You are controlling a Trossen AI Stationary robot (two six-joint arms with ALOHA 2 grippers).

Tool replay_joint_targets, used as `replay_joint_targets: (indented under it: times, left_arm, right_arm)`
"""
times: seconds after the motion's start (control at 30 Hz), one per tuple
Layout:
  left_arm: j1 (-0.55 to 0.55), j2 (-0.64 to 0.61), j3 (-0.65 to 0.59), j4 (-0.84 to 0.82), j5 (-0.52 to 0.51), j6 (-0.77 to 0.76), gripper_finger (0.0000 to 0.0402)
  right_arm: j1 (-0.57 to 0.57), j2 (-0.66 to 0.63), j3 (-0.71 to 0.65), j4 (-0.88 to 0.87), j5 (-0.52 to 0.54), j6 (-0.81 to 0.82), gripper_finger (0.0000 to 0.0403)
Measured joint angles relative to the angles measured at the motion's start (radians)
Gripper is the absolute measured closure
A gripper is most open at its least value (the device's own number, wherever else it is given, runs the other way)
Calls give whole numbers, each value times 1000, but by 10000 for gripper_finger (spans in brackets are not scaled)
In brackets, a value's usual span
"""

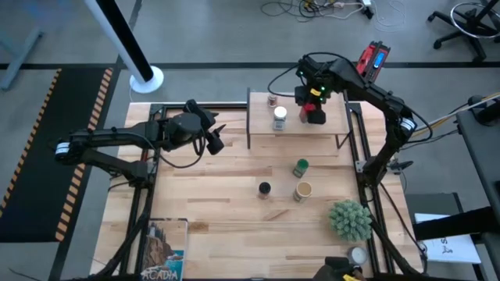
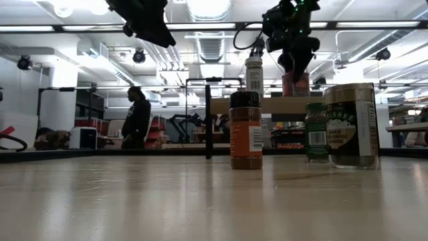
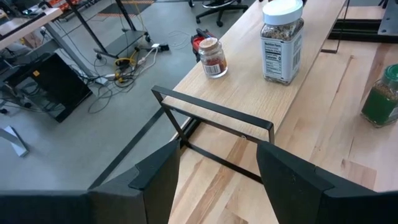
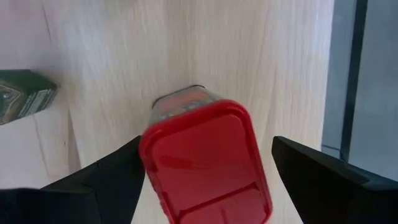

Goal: Shelf spices
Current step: Remove the red seasoning can from the shelf

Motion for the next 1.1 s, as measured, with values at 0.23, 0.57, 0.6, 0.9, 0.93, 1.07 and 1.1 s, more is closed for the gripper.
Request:
replay_joint_targets:
  times: [0.23, 0.57, 0.6, 0.9, 0.93, 1.07, 1.1]
  left_arm:
    - [0, 0, 0, 0, 0, -1, 198]
    - [0, 0, 0, 0, 0, -1, 198]
    - [0, 0, 0, 0, 0, -1, 198]
    - [0, 0, 0, 0, 0, -1, 198]
    - [0, 0, 0, 0, 0, -1, 198]
    - [0, 0, 0, 0, 0, -1, 198]
    - [0, 0, 0, 0, 0, -1, 198]
  right_arm:
    - [0, 0, -49, -6, 2, -3, 97]
    - [0, 0, -77, -4, 4, -17, 163]
    - [0, 0, -76, -3, 4, -19, 172]
    - [0, -2, -69, -2, 4, -21, 215]
    - [0, -2, -67, -2, 5, -21, 212]
    - [1, -6, -49, -11, 22, -12, 195]
    - [1, -7, -41, -14, 30, -9, 194]
